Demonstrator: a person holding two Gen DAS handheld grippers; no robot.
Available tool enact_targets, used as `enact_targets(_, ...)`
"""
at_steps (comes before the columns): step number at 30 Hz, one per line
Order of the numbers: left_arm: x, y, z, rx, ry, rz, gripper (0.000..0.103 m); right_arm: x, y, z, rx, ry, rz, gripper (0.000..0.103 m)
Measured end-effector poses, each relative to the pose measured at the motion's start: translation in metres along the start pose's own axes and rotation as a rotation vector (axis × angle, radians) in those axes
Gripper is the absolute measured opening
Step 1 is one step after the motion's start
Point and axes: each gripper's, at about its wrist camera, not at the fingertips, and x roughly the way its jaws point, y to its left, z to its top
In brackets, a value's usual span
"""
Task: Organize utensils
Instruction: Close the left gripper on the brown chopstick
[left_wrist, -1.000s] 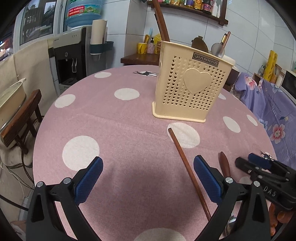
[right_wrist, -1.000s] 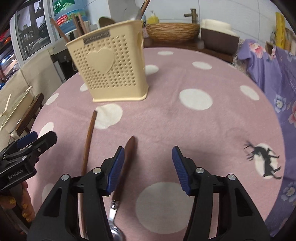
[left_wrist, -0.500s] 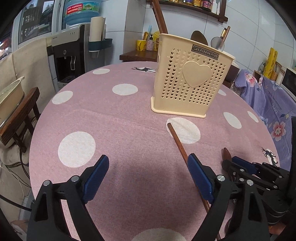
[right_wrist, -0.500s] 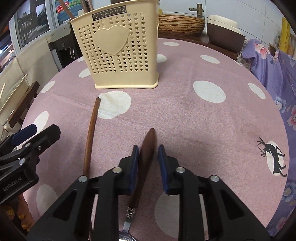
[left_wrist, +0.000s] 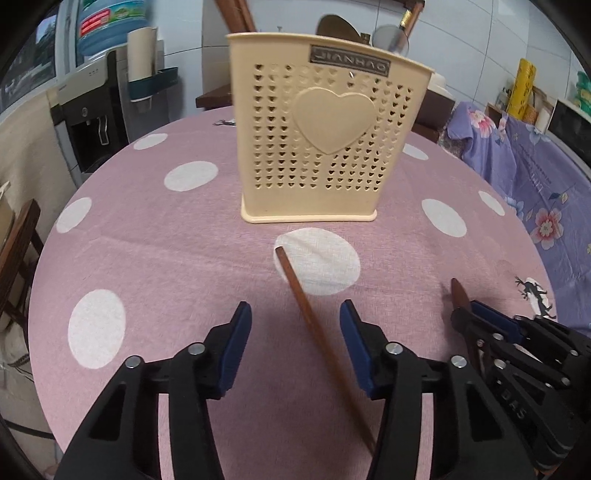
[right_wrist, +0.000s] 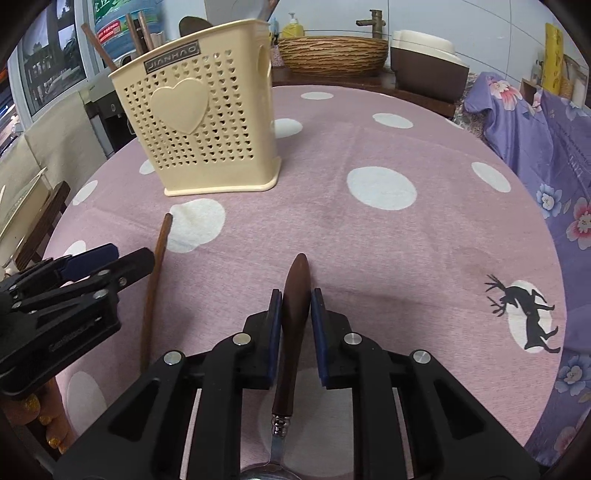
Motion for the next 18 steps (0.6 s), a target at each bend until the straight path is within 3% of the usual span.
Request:
enact_targets(6,0.019,-0.004,0.006,-0.018,0.052,0.006,0.037,0.0,-0.002,-0.002,-0.003,-0.006,0.001,0.017)
enact_targets(18,0.03,-0.009,0.018,-0.011,0.045,0.054,0.013,0.004,-0.002,-0.002,0.004,0.005,0.016,0.017)
